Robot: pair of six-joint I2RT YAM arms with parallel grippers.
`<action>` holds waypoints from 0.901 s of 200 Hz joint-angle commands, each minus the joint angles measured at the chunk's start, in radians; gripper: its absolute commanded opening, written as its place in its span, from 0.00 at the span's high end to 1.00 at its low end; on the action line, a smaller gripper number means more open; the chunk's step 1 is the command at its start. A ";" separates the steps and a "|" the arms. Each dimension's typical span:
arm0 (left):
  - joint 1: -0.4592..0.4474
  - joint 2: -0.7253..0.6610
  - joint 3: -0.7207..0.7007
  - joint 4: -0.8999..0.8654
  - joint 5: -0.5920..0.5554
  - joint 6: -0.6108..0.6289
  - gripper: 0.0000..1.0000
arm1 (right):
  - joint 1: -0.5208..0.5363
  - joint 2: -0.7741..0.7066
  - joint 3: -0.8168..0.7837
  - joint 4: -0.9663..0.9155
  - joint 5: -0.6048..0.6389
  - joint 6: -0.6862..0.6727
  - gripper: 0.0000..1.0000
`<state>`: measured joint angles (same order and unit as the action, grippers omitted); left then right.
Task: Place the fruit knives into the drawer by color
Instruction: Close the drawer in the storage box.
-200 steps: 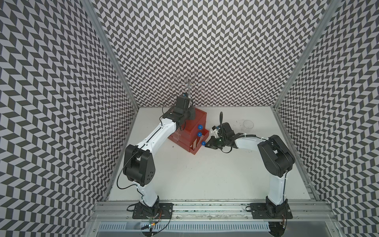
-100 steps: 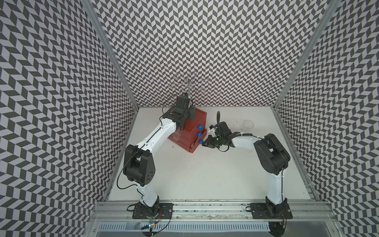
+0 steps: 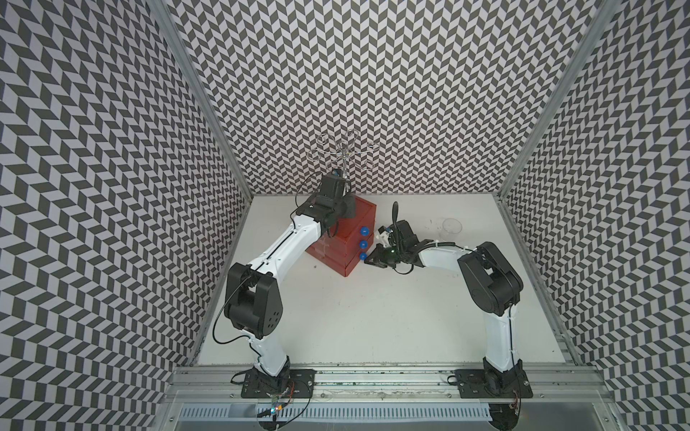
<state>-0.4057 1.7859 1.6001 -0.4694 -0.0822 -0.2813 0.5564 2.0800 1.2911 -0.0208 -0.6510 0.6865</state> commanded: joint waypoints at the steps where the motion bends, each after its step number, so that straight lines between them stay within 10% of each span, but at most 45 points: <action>1: 0.001 0.124 -0.081 -0.287 -0.002 0.002 1.00 | 0.007 0.029 0.042 0.099 -0.007 0.023 0.99; 180: 0.001 -0.142 -0.160 -0.091 -0.122 -0.018 1.00 | -0.025 -0.436 -0.238 -0.005 0.147 -0.202 0.97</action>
<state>-0.4072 1.6737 1.4921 -0.4587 -0.1684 -0.2897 0.5465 1.7241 1.0973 -0.0288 -0.5598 0.5529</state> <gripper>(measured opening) 0.044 0.047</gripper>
